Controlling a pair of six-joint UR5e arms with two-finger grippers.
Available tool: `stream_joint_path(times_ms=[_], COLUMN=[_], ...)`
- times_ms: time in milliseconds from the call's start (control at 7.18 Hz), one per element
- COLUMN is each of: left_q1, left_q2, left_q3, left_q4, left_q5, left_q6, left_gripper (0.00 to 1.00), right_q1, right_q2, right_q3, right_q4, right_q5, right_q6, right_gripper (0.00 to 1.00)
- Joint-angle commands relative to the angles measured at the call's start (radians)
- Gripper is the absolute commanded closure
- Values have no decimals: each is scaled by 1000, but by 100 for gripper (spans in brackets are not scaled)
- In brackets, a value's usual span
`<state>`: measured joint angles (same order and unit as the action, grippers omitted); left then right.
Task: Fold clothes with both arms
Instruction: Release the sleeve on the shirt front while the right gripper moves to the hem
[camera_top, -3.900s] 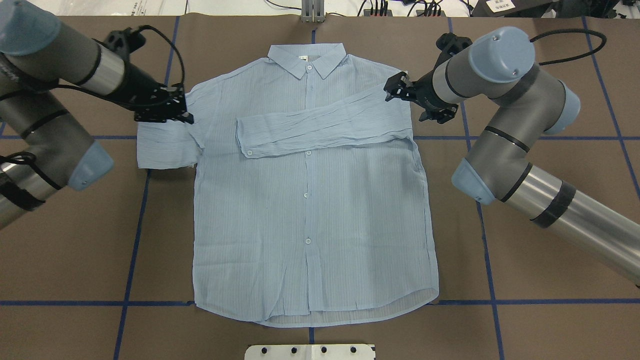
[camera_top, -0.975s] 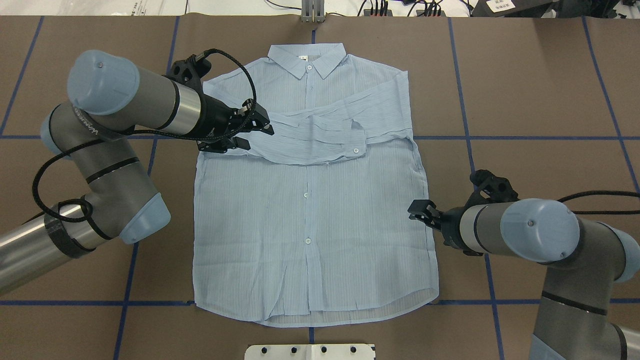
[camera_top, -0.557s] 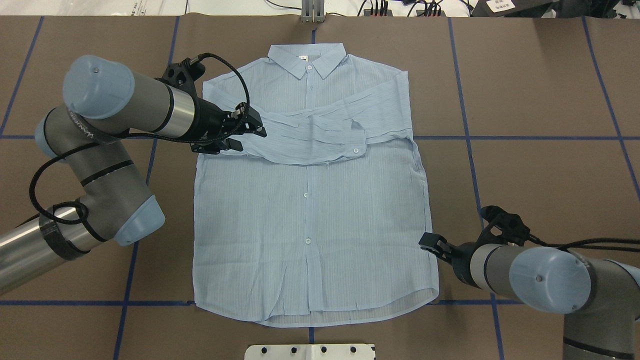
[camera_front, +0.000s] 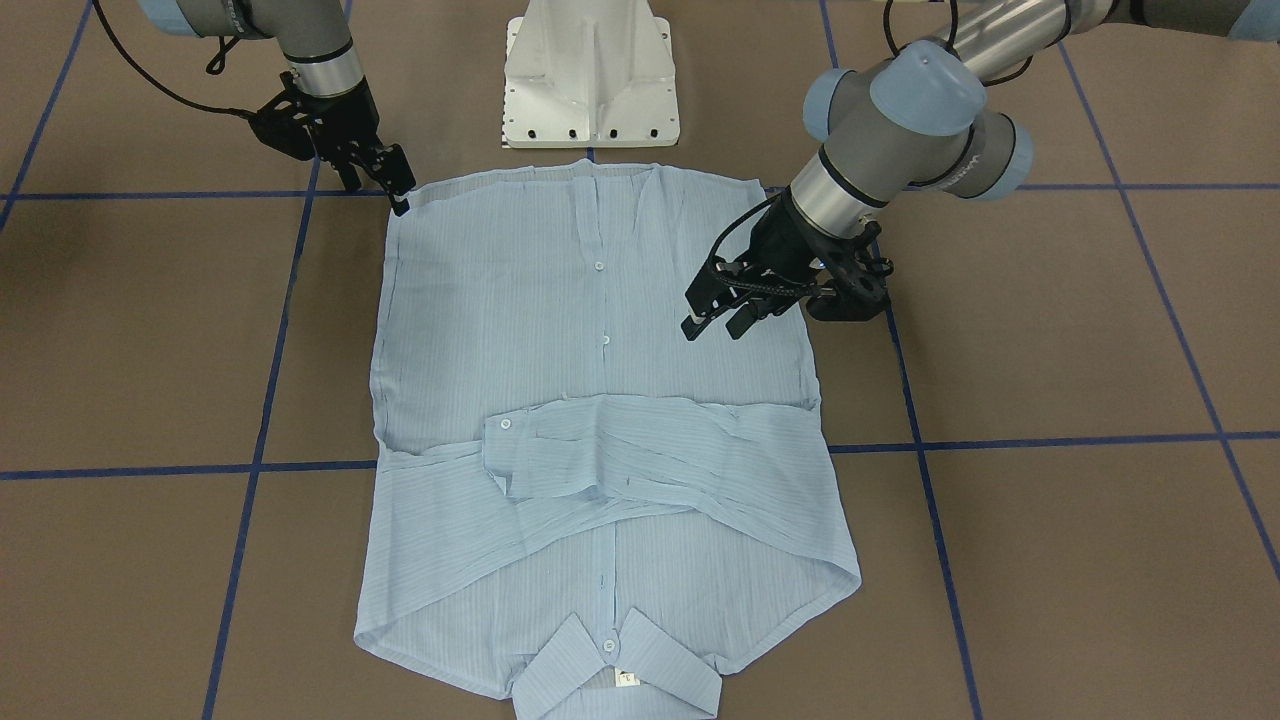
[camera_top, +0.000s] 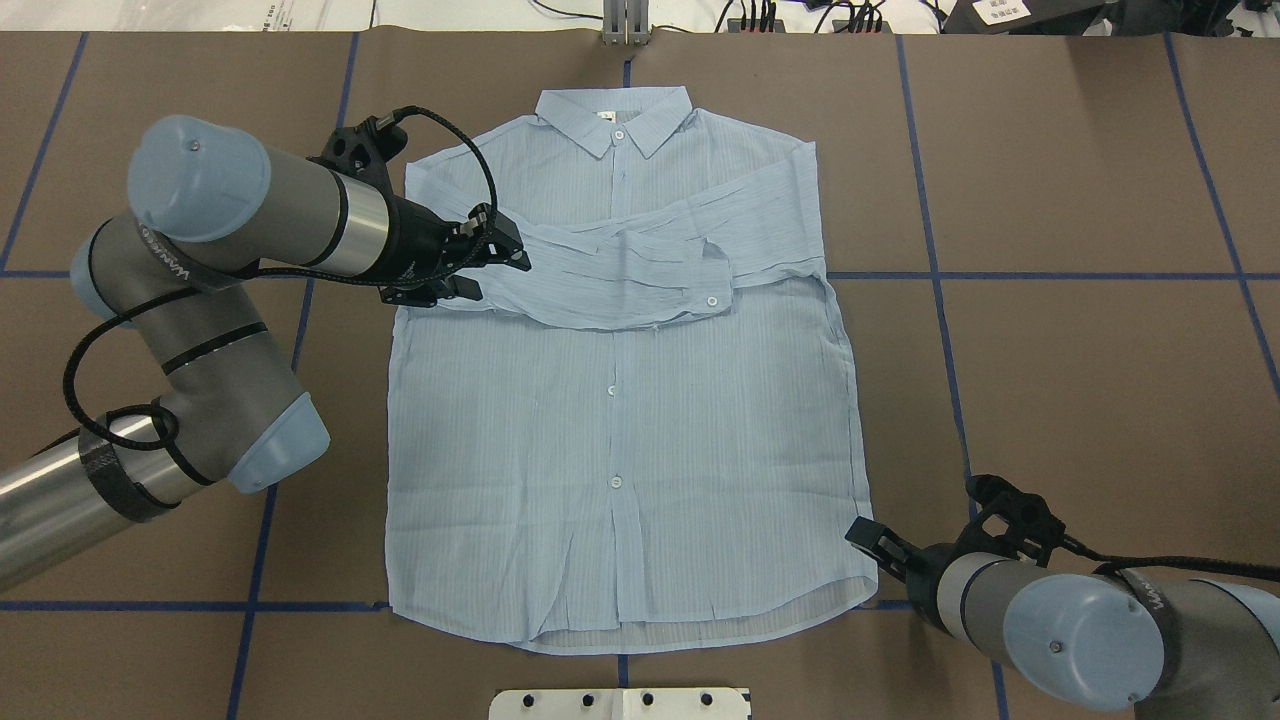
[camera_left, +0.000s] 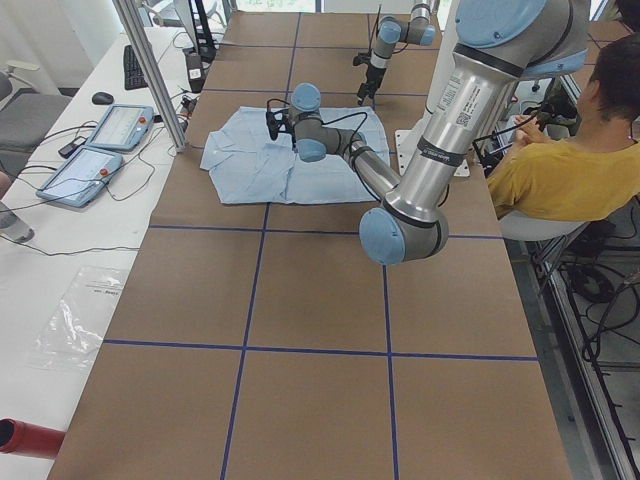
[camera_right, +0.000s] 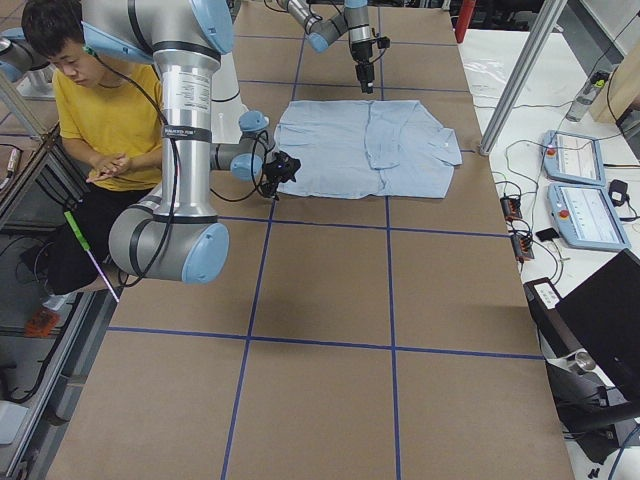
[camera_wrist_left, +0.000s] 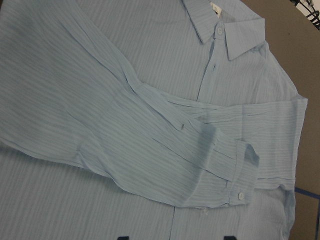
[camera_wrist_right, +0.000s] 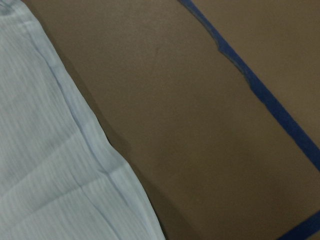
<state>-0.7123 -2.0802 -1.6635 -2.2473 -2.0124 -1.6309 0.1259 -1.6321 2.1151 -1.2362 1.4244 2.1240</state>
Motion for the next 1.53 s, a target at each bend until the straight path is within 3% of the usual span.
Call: stream_joint_path(times_ms=[0,836,1114,1393], left_q1=[1,1,1,-1], left_q2=[2,2,2,14], left_q3=[4,2,-1,-5], left_q4=[-5,-8,-8,-8], left_q5=[4,4,4,7], left_q6=[-1,-4,-4,-3], left_gripper=[28,27,26,25], right_q1=[-31,-46,-46,-43], right_q2=[6,31,32,34], right_q3=[-4,-37,-35,-29], right_q4=[-19,-19,-20,-22], right_q5=[-24,-27,-27,-25], right_q6=[33,33,33,31], right_gripper=[1,12,43,100])
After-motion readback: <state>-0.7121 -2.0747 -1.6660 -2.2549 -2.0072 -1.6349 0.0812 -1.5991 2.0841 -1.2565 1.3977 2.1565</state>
